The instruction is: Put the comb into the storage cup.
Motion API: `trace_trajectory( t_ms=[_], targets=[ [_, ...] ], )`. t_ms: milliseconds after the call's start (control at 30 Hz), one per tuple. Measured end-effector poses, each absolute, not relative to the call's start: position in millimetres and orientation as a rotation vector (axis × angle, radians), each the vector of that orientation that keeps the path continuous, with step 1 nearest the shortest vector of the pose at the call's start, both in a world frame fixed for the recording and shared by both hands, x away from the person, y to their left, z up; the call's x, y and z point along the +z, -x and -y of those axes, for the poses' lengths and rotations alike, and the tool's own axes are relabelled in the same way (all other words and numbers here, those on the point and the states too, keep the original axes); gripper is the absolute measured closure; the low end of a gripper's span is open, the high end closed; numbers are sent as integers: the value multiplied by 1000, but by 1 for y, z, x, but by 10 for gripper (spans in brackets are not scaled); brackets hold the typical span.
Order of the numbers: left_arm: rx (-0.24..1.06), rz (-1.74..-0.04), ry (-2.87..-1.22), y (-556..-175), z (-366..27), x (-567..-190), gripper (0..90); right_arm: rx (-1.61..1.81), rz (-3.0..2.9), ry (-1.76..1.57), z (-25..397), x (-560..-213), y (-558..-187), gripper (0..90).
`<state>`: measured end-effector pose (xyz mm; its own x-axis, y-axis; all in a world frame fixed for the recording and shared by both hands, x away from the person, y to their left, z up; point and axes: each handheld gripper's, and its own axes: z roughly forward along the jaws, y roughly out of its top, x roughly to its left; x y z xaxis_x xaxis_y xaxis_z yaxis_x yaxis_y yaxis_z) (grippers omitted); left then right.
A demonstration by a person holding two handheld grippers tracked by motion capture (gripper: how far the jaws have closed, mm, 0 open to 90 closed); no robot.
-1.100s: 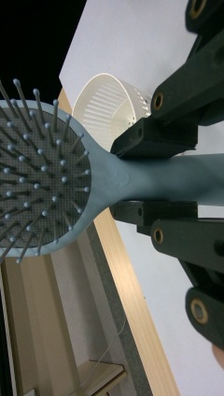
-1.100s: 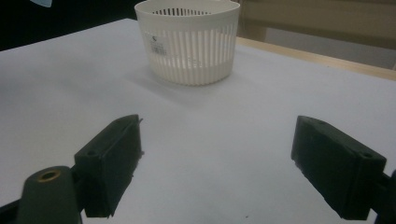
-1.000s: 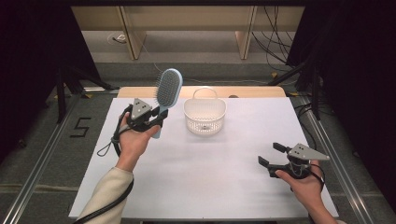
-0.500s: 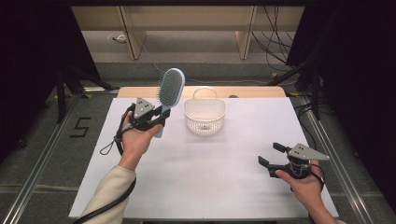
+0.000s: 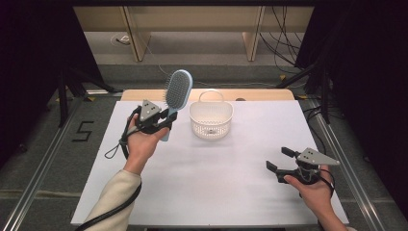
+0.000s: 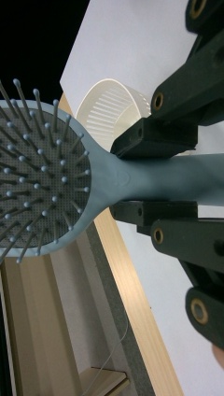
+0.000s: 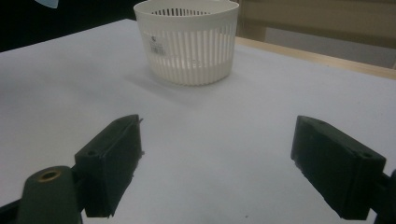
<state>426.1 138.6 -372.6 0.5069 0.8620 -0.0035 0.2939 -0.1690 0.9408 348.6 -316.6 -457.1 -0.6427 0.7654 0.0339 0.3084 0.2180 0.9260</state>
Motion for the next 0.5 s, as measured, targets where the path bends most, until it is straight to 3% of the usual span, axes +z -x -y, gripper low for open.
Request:
trace_trajectory(
  t_ms=[500],
  targets=[
    [687, -979, -1706, -429, -138, -370, 696, 1414, -2063, -990, 317, -457, -349, 171]
  ],
)
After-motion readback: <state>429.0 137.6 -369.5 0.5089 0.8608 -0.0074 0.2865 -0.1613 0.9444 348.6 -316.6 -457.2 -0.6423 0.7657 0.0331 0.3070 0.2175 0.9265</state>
